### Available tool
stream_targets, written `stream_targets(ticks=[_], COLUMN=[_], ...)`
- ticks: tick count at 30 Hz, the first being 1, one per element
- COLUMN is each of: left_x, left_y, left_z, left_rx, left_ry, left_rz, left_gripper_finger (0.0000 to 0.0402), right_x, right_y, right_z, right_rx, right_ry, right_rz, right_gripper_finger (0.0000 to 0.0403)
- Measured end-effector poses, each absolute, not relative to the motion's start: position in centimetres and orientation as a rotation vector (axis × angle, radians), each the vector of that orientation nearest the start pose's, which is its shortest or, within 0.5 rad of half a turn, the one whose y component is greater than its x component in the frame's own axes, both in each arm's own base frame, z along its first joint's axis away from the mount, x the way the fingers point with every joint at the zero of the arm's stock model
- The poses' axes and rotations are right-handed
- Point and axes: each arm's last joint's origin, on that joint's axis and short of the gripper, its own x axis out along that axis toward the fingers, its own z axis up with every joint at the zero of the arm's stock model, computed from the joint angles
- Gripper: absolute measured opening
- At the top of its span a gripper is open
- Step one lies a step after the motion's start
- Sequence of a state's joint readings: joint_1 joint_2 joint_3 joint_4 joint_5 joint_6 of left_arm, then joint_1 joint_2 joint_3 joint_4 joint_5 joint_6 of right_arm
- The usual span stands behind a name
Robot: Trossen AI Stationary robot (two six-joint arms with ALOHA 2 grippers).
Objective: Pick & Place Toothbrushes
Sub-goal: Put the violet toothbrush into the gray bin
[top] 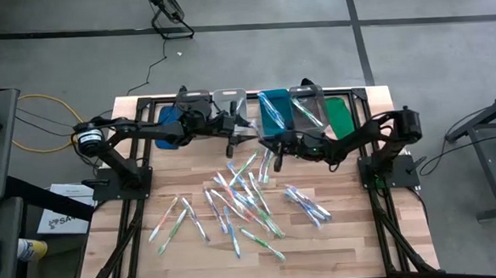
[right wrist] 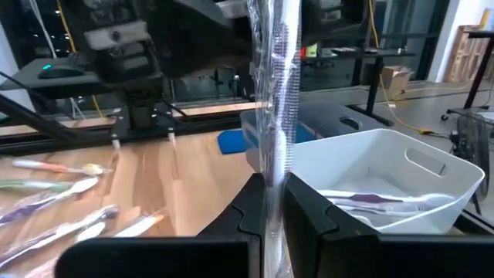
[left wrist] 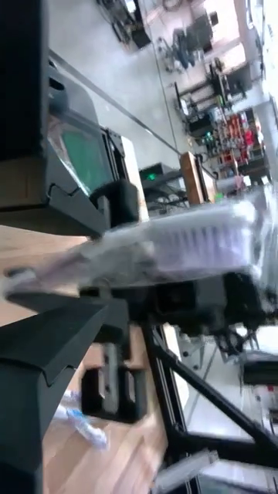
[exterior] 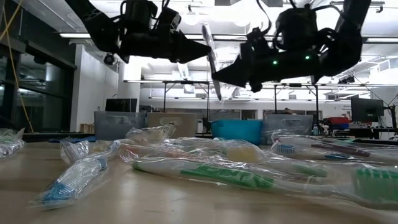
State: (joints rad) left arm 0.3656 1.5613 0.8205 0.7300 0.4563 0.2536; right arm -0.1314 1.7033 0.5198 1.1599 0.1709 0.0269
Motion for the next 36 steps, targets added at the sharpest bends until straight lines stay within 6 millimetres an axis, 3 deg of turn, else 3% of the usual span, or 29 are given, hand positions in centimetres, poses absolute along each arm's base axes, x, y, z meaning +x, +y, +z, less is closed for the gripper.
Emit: stream_targets(ticks=[7,14,21,28,36], left_x=[31.5,31.5,31.5,29.6,28.4], left_y=[10.7,10.7,10.8,12.7,16.7], left_z=[24.6,24.4,24.0,24.9,29.2], left_rx=[0.242,0.236,0.257,0.223,0.108], left_ry=[-0.005,0.019,0.054,0.144,0.500], left_rz=[-0.096,-0.099,-0.095,0.025,0.156], left_gripper_finger=[0.0137,0.0017,0.0009,0.0009,0.0009], right_x=[30.1,30.1,30.1,29.4,28.1], right_y=[-4.5,-4.5,-4.5,-4.4,-4.2], right_z=[15.7,15.5,15.5,16.9,18.9], right_rx=[0.020,0.045,0.150,0.240,0.263], right_ry=[0.030,0.053,0.039,0.077,0.121], right_rz=[-0.303,-0.309,-0.318,-0.323,-0.331], right_gripper_finger=[0.0017,0.0034,0.0095,0.0188,0.0242])
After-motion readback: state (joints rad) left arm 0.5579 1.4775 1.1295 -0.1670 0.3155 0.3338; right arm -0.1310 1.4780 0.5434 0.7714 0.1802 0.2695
